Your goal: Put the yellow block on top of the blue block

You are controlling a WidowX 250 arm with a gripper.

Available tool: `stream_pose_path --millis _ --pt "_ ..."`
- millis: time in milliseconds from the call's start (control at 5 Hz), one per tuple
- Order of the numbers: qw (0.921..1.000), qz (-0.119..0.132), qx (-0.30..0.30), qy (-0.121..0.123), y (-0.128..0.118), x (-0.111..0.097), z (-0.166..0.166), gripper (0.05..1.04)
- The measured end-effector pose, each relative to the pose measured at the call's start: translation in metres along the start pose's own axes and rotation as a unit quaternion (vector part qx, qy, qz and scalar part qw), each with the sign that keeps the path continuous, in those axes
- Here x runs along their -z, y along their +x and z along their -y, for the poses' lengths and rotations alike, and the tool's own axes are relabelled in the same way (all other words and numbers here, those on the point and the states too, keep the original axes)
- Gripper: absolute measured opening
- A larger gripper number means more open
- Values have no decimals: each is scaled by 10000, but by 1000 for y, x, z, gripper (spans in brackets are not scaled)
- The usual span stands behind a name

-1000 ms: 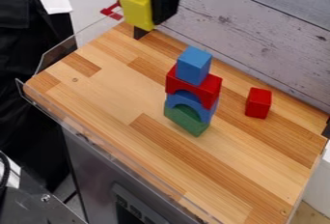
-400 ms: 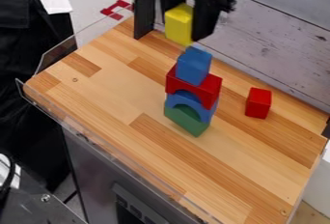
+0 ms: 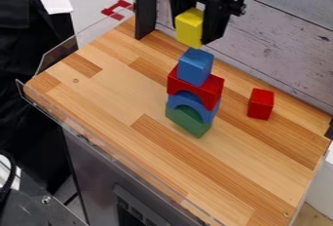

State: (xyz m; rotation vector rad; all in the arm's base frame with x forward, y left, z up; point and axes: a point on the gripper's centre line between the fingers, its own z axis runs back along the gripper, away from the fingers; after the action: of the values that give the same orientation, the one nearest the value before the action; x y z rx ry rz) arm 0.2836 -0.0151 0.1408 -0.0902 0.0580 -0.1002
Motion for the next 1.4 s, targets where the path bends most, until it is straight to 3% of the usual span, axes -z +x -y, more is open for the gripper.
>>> stream_pose_path --millis 600,1400 --pt "9999 -58 -70 77 -3 12 19 602" --pt "9998 -86 -158 124 -2 14 7 602"
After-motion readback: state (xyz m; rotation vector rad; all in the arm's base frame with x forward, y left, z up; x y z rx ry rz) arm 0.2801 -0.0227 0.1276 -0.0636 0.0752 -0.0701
